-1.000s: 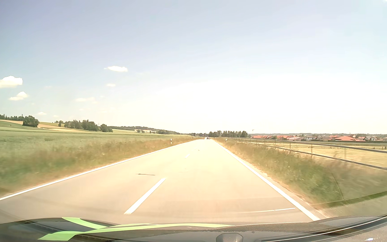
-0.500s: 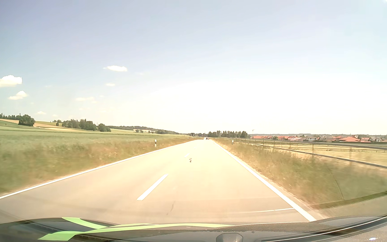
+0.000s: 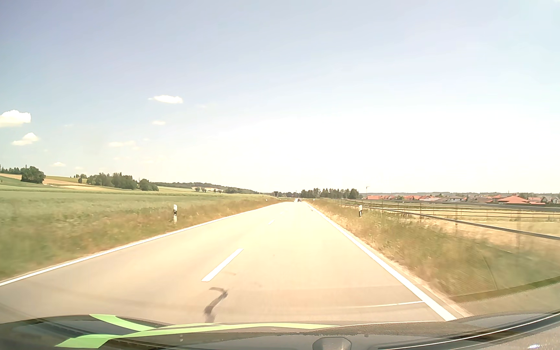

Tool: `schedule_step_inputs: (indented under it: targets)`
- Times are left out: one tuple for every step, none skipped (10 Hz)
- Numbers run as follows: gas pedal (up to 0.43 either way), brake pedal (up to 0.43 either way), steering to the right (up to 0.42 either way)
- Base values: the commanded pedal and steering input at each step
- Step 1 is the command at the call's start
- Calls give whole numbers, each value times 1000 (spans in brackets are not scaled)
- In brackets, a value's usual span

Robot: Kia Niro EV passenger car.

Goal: Follow the waypoints while adhering to traffic rules and regulations

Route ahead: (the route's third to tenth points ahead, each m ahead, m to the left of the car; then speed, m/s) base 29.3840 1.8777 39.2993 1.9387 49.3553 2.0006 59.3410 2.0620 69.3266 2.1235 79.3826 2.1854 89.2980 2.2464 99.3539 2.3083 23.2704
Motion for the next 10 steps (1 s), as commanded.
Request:
schedule_step_inputs:
  targets:
    - [260,0,-3]
    - [248,0,-3]
    - [240,0,-3]
    - [228,0,-2]
    - [228,0,-2]
    - [228,0,-3]
    - [228,0,-2]
    - [209,0,-2]
    - [189,0,-2]
    - [189,0,-3]
